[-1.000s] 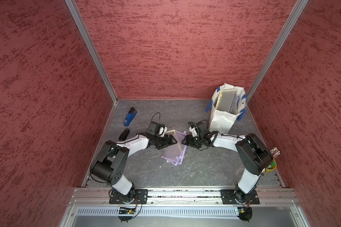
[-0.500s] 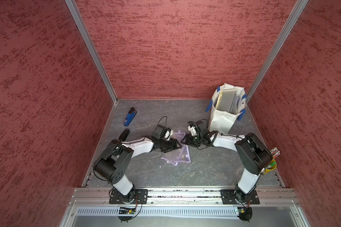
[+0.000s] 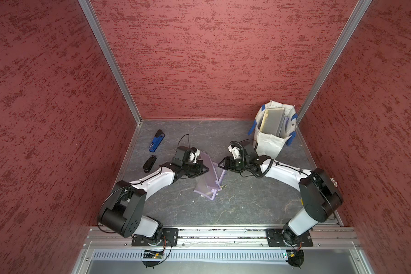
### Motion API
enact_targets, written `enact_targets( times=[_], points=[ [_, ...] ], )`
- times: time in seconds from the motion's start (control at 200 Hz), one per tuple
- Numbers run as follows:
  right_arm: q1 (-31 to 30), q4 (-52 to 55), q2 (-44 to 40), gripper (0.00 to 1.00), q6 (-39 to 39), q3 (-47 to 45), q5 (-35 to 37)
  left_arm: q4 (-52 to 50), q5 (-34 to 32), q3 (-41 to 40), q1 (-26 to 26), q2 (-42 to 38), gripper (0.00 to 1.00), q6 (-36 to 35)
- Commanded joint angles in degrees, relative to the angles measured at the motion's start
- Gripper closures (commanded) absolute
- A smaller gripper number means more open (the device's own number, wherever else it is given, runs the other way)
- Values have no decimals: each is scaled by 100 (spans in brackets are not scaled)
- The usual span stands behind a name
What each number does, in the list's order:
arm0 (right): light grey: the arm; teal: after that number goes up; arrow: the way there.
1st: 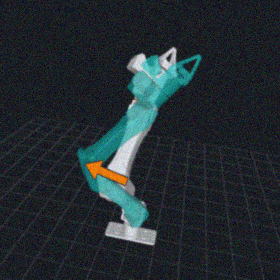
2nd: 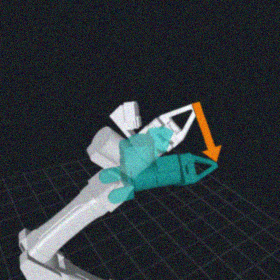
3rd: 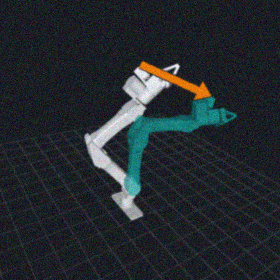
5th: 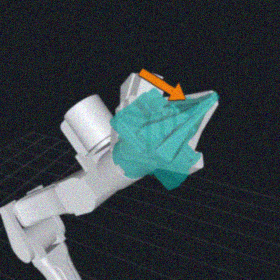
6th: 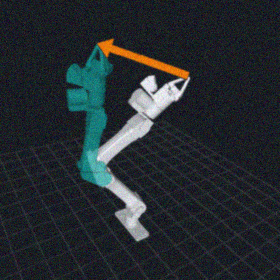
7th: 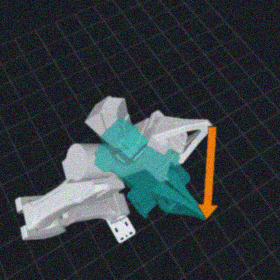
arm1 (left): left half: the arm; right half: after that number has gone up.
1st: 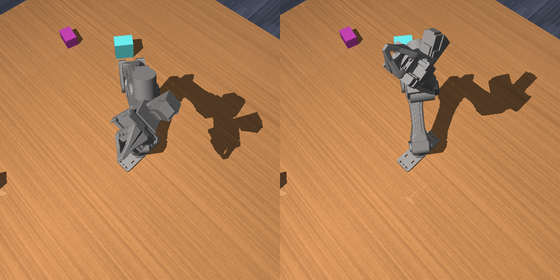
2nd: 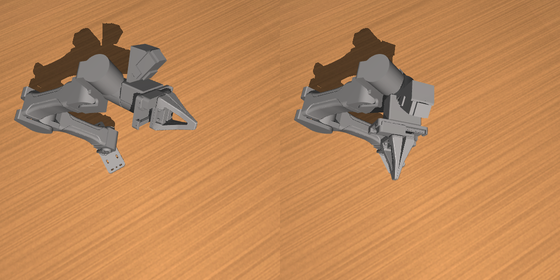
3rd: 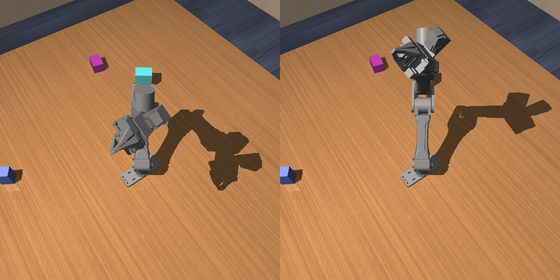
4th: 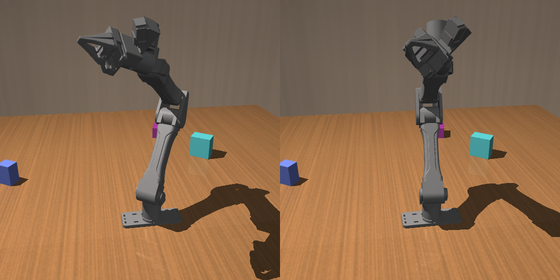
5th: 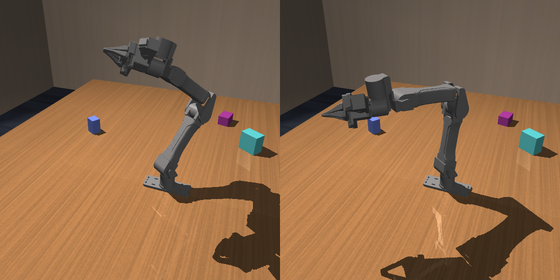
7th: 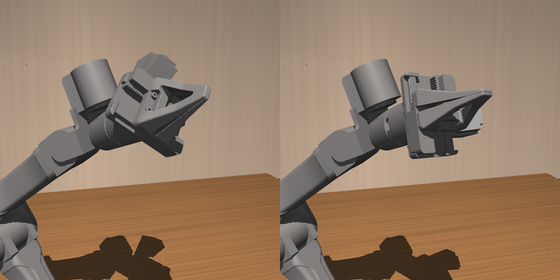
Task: Put the pencil pouch into the canvas bag
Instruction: Pick up the pencil pouch, then place the pencil pouch in the canvas bag.
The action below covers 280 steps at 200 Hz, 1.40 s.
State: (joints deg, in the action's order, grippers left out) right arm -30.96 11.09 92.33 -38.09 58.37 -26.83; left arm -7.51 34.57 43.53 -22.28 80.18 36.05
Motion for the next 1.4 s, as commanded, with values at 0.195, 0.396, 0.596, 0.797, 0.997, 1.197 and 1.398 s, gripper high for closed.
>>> enact_targets(
  times=[0.195,0.396,0.596,0.797,0.997,1.197,1.398],
  points=[
    [349,155,-412,29,-255,1158,-828,-315,1191,1012,695,-836,100,-502],
    [433,-1043,-238,29,-1393,1301,-1422,857,1841,1368,761,-895,100,14],
    [415,-2363,-135,30,-2174,1116,-1829,1564,2143,1497,645,-687,100,403],
    [422,-2609,-111,34,-2213,1037,-2133,1965,2175,1605,506,-448,100,635],
    [438,-2676,-158,50,-2181,1110,-2072,1801,2188,1555,488,-402,100,537],
    [519,-1933,-207,90,-1652,1391,-1945,1579,2071,1465,533,-424,100,402],
    [781,-525,-243,100,-662,2106,-1606,539,1607,1723,515,-376,45,-176]
  ],
)
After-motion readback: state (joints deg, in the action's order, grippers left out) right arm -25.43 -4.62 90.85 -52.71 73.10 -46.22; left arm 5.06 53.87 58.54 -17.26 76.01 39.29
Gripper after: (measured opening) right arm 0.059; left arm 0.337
